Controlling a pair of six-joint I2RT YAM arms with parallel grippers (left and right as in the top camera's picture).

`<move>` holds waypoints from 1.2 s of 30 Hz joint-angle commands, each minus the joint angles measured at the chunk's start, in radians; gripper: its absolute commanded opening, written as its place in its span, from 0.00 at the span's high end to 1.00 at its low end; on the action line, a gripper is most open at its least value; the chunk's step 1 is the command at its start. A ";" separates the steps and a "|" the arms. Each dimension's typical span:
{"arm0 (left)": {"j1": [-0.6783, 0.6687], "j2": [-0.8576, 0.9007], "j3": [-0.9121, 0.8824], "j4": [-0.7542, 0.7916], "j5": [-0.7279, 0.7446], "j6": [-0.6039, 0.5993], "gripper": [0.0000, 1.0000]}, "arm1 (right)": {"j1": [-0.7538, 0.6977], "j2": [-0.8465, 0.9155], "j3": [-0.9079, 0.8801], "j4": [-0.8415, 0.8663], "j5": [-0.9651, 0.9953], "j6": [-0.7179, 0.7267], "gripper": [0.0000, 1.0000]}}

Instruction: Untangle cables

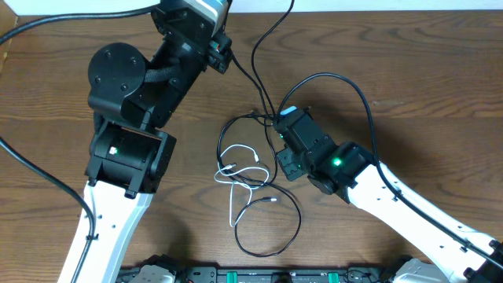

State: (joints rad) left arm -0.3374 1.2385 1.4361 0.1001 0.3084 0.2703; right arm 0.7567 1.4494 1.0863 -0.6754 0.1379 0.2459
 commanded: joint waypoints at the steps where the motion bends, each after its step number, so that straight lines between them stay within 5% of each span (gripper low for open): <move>1: 0.005 -0.019 0.024 -0.003 -0.003 0.013 0.93 | 0.002 0.003 0.012 0.003 0.071 0.033 0.99; 10: 0.005 -0.019 0.024 -0.036 -0.007 0.020 0.93 | -0.052 -0.122 0.013 0.003 0.241 0.076 0.99; 23: 0.005 -0.019 0.024 -0.036 -0.007 0.025 0.93 | -0.387 -0.424 0.013 -0.063 0.335 0.075 0.99; 36: 0.005 -0.019 0.024 -0.041 -0.007 0.025 0.93 | -0.511 -0.507 0.013 -0.100 0.428 0.091 0.99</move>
State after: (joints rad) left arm -0.3374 1.2377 1.4361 0.0563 0.3084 0.2890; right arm 0.2615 0.9527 1.0866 -0.7692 0.4808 0.3073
